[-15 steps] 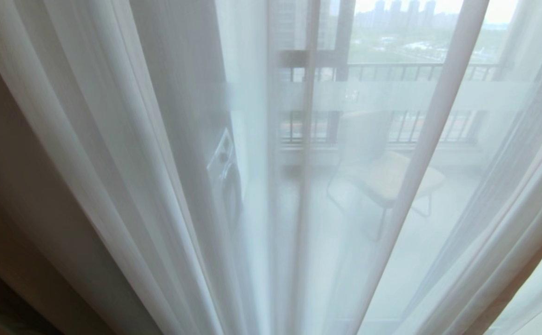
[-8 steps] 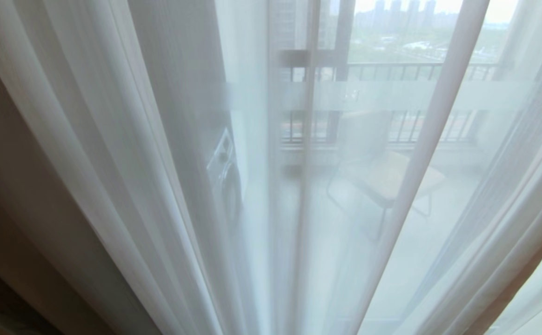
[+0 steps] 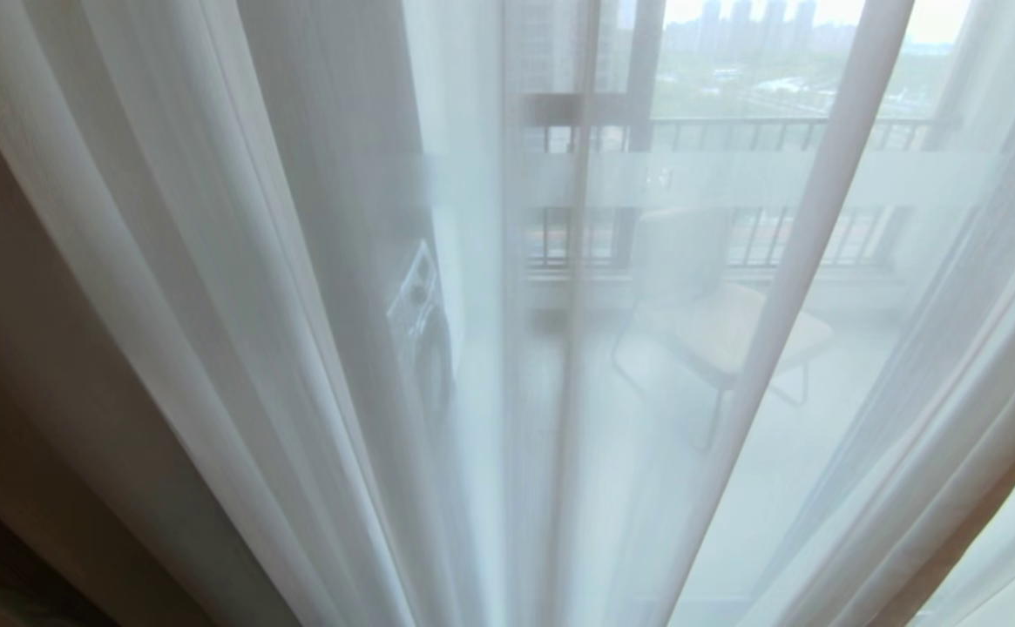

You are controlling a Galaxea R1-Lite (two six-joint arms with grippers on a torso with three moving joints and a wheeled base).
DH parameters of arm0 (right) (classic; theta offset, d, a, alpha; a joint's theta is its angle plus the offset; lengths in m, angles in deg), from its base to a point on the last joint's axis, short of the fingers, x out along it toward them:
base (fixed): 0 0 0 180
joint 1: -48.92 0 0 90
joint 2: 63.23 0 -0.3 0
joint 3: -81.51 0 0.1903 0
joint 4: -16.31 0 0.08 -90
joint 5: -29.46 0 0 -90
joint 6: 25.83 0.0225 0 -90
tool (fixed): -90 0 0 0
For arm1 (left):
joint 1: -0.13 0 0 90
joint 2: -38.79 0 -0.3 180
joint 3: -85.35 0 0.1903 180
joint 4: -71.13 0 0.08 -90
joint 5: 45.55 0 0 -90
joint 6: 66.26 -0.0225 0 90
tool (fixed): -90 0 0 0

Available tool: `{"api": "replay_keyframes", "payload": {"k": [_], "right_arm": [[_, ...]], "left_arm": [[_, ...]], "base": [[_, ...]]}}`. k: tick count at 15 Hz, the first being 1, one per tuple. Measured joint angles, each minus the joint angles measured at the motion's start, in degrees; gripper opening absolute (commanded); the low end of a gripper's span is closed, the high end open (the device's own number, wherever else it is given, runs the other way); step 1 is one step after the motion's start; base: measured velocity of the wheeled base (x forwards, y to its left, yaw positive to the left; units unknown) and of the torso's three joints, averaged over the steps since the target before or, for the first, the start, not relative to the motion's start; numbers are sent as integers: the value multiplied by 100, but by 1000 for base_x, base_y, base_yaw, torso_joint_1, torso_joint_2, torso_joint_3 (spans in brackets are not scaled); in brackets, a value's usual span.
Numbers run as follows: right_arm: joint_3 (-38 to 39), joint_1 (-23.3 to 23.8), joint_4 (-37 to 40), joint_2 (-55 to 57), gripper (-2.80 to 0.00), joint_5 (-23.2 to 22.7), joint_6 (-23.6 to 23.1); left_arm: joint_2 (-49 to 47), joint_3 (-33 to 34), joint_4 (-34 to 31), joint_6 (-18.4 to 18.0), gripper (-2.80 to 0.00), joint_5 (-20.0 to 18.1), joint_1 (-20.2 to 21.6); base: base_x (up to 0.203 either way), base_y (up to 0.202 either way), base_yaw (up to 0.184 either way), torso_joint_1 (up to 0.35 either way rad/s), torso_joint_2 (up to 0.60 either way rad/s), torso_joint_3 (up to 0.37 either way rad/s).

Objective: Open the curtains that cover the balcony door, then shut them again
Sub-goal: Close the outer curtains on both sides

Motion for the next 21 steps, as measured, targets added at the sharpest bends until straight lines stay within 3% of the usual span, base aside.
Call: {"api": "replay_keyframes", "payload": {"k": [21], "right_arm": [[0,0,0,0,-280,1,2]], "left_arm": [[0,-173,22,117,-280,95,0]], "base": [[0,0,0,0,0,0]]}}
